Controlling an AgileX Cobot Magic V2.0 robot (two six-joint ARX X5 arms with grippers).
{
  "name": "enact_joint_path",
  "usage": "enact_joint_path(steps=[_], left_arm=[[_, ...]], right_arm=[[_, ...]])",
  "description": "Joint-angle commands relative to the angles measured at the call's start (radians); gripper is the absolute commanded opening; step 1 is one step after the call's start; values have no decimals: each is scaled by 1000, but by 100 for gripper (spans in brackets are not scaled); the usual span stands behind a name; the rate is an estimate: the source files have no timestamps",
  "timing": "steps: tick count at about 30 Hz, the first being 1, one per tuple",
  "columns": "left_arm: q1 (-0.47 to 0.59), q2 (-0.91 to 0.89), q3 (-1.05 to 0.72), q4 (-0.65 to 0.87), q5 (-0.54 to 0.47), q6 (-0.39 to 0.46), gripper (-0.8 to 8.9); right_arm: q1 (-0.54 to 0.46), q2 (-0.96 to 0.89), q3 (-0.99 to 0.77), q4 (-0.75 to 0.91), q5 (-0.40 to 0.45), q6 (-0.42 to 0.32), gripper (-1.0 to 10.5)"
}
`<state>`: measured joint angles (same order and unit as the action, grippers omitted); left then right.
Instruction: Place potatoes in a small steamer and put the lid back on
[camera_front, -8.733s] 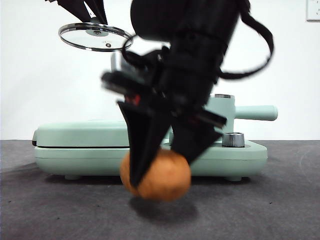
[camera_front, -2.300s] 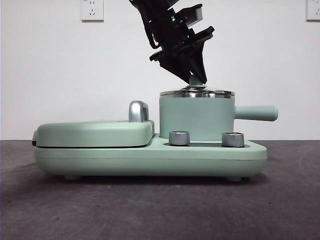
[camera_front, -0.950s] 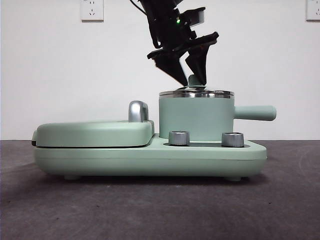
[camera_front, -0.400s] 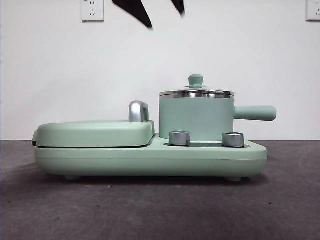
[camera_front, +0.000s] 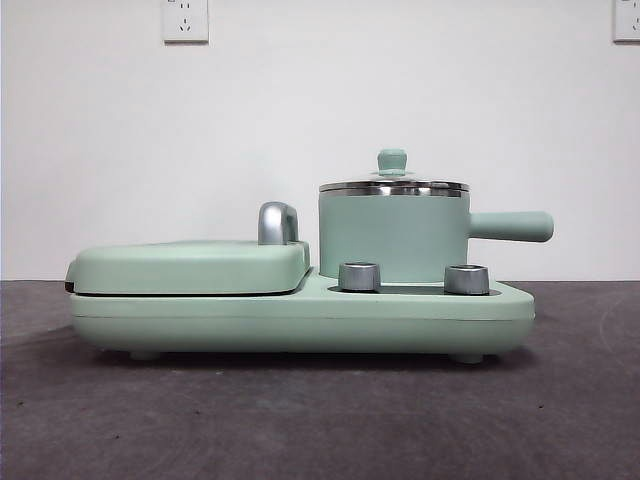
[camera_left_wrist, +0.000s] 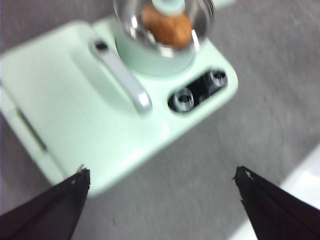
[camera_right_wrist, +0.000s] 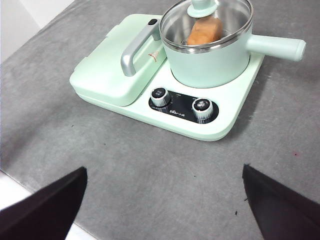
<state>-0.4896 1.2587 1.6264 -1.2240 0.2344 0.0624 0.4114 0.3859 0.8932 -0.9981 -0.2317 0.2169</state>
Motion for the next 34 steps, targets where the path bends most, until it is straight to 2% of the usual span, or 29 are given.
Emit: enact_joint_path(steps=[1, 5, 7, 8, 9, 10, 11, 12, 16, 34], left_arm=[[-13, -132, -163, 48, 2, -12, 459], [-14, -342, -379, 138, 2, -15, 445], [-14, -434, -471, 173, 2, -15, 355], [-14, -474, -510, 184, 2, -15, 279], [-14, -521, -557, 192, 2, -14, 107], [-14, -556, -590, 196, 2, -16, -20], [-14, -588, -620, 201, 2, -25, 24], [-14, -625, -652, 199, 2, -36, 5], [-14, -702, -679, 129, 2, -100, 6], [10, -820, -690, 125, -5, -101, 6]], right_arm=[[4, 4, 8, 11, 0, -2, 483], [5, 4, 8, 10, 0, -2, 482], [4, 4, 8, 10, 0, -2, 481], [4, 4, 8, 10, 0, -1, 460], [4, 4, 8, 9, -3, -1, 319], [4, 4, 8, 8, -5, -1, 155], [4, 4, 8, 8, -5, -2, 6], [4, 4, 8, 10, -3, -2, 32], [4, 4, 8, 31, -3, 4, 19], [4, 4, 10, 32, -3, 3, 19]])
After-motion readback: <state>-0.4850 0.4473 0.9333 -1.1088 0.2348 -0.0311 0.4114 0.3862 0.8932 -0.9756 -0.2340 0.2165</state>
